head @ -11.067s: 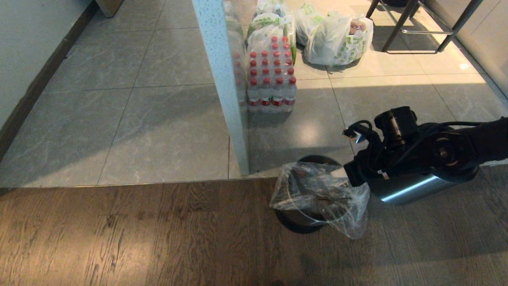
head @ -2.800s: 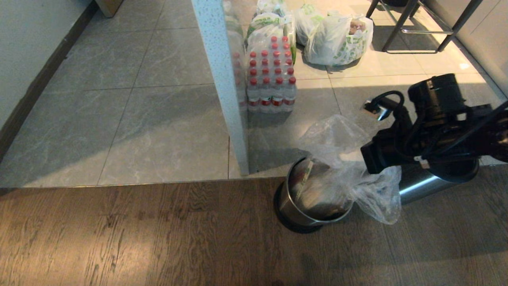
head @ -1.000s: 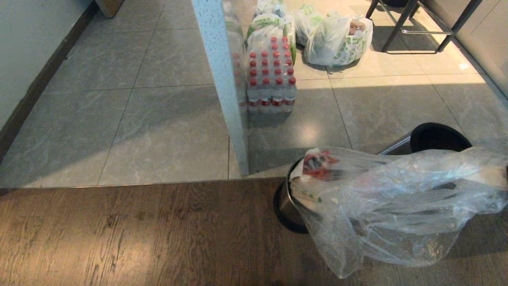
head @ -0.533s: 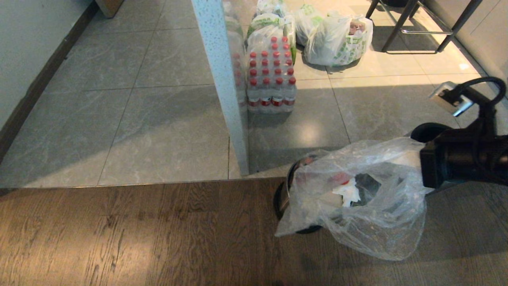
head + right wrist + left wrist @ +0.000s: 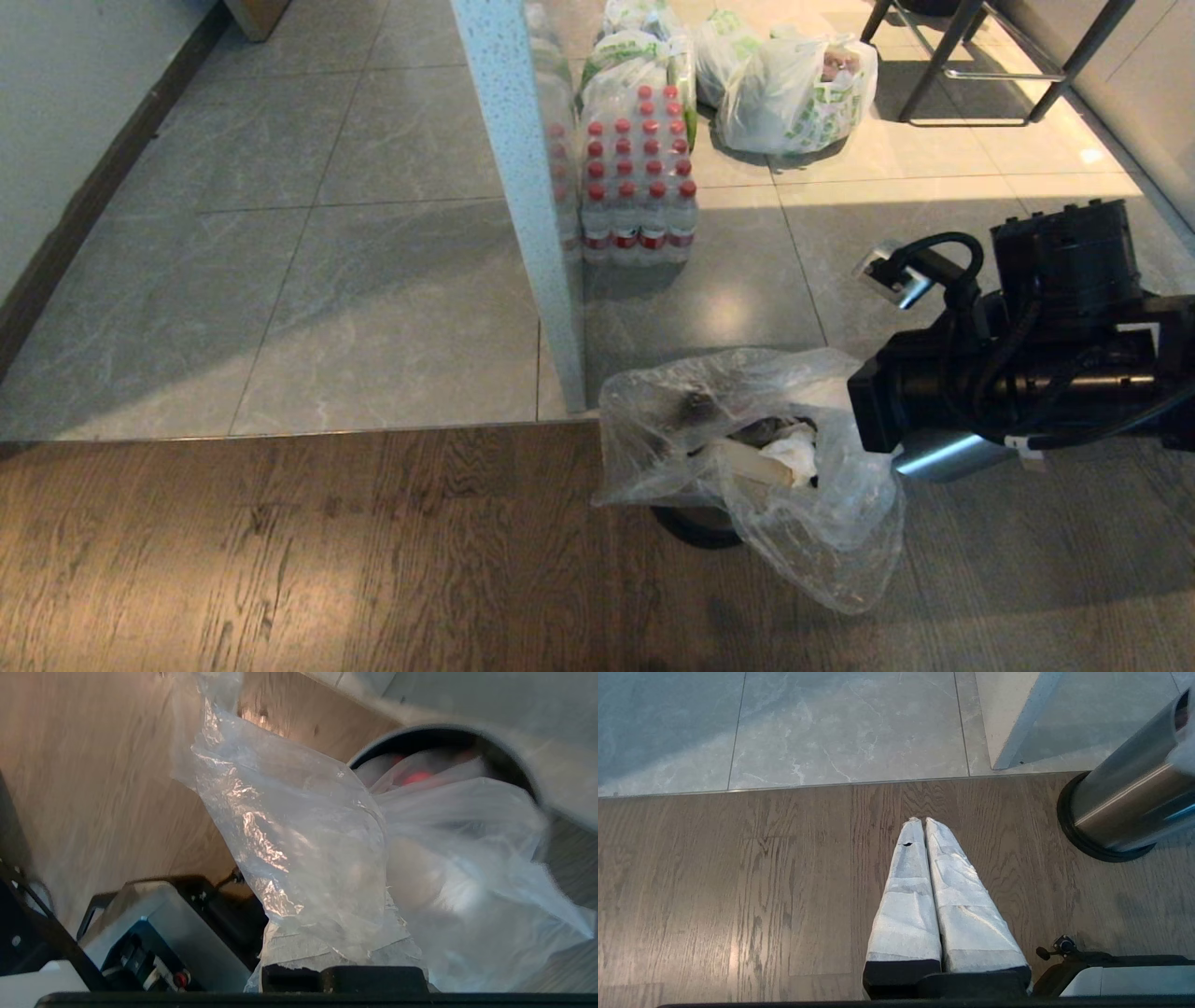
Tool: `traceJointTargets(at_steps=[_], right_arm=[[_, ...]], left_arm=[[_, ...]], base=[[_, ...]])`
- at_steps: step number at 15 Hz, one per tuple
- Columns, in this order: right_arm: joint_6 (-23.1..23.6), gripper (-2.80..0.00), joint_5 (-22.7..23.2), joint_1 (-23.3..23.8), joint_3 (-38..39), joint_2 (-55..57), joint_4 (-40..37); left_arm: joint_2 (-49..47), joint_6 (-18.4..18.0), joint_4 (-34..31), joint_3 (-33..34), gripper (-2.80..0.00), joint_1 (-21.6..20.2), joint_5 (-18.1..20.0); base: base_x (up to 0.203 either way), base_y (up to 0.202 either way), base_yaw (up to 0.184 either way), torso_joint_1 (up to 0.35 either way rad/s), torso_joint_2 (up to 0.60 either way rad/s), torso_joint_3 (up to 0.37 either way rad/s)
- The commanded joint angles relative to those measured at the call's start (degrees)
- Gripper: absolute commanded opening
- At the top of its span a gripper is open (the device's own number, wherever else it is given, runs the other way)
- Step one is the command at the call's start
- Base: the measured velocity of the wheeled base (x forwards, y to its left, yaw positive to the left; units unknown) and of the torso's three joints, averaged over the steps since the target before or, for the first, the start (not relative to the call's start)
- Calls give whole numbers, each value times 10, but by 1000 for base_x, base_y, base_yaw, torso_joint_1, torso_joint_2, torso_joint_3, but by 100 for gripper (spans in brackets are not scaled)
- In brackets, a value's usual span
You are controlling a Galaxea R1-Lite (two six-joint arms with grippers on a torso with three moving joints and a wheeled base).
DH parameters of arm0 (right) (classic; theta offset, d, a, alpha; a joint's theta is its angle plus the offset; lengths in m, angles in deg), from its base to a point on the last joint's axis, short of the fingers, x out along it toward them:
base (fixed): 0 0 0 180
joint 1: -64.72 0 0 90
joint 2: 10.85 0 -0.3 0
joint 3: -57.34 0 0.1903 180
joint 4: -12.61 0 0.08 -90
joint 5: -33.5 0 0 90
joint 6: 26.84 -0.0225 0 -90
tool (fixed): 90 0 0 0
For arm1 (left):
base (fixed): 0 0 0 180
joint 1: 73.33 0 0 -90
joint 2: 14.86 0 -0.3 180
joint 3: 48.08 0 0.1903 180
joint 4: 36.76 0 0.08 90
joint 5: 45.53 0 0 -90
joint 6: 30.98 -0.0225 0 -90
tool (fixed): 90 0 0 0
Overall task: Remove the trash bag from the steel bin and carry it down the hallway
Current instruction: Pick up the trash bag
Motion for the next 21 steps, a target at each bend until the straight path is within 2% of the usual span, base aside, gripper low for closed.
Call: traceJointTargets(at_steps=[1,2,4,11,16,21], right_arm=[[1,-280,0,-1,3,18,0],[1,0,-1,-1,10,22,4],[1,0,-18,-1,13,31,6],[1,0,-16,1,-5,68,29],[43,0,-16,36,-19,121,47],[44,0,-16,33,-52,171,47]], left_arm=[[0,0,0,1,-280,0,0],[0,0,0,1,-280,0,0],[0,0,0,1,-280,0,0],[0,0,0,1,-280,0,0],[0,0,0,1,-280,0,0],[0,0,0,1,-280,0,0]], base=[[0,0,0,0,0,0],[0,0,0,0,0,0],[0,0,0,0,0,0],[0,0,0,0,0,0],[0,0,0,0,0,0],[0,0,0,0,0,0]])
